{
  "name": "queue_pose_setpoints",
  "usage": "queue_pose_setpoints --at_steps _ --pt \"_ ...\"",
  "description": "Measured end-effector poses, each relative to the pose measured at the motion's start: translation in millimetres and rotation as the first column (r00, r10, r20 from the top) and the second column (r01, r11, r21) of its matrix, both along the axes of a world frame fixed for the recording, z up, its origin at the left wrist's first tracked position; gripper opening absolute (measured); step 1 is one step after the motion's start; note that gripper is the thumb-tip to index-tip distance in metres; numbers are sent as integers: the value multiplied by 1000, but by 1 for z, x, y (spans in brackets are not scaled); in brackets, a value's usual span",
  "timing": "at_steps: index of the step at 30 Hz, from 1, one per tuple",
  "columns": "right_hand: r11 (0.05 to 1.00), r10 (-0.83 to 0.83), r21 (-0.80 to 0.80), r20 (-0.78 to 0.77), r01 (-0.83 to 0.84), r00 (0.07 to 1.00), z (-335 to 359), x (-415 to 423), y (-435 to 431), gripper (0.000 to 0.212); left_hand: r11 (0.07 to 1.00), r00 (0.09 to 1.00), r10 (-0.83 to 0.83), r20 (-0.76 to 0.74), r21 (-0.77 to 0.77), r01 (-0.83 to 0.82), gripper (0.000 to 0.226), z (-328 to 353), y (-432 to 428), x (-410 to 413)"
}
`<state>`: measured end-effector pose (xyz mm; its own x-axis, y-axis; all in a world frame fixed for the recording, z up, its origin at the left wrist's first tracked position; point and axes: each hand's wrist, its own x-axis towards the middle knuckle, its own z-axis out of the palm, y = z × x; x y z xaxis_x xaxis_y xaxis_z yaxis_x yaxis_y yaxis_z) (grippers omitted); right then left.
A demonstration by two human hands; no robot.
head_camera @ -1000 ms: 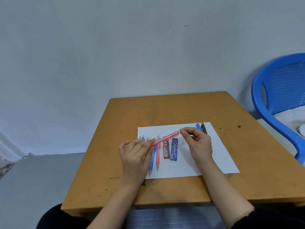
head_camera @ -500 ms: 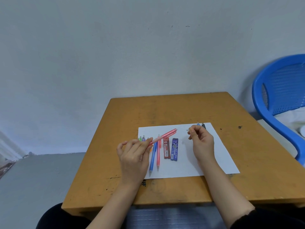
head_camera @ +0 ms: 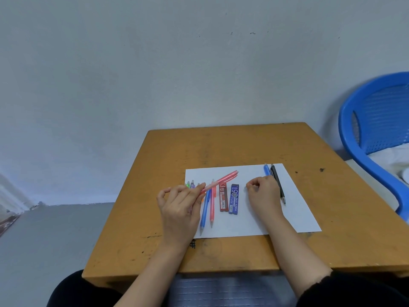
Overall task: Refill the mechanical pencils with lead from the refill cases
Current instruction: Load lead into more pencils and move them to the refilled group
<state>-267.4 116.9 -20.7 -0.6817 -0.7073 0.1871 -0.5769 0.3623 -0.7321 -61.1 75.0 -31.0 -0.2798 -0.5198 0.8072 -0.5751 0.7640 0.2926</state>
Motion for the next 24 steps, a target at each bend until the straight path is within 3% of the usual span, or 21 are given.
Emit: queue_pose_setpoints --at_steps 16,21,24 --pt "1000 -1 -10 11 1 1000 3 -2 5 18 1000 1000 -4 -2 -12 4 30 2 1 -1" --pt "984 39 -178 166 -9 985 13 3 14 18 1000 1000 -7 -3 -21 7 30 2 1 -1" --pt "933 189 -352 318 -70 929 21 10 18 19 999 1000 -10 -5 -32 10 31 2 1 -1"
